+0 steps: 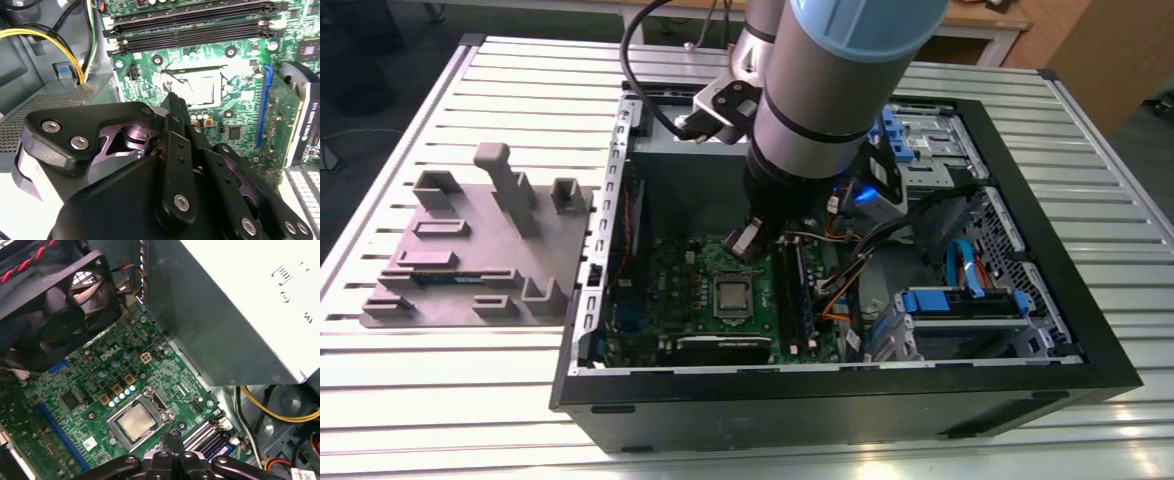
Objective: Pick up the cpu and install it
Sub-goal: 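Close the cpu cover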
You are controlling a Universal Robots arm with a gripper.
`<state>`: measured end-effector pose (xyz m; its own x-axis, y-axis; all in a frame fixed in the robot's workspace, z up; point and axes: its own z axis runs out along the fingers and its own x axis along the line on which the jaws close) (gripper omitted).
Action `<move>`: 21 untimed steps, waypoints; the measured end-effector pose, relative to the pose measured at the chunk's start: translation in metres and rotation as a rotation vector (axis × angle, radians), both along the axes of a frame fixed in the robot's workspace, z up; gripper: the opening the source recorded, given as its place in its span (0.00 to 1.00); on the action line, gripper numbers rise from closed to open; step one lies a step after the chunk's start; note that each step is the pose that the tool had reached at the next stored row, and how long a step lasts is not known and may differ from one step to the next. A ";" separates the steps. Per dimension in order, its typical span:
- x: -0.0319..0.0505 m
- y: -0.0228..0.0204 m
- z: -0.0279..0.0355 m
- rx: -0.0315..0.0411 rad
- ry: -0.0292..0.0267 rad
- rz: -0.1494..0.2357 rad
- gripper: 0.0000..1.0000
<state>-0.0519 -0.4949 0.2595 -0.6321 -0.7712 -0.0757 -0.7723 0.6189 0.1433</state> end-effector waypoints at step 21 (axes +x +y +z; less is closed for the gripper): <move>-0.0148 -0.0271 -0.0002 0.0000 -0.0030 0.006 0.10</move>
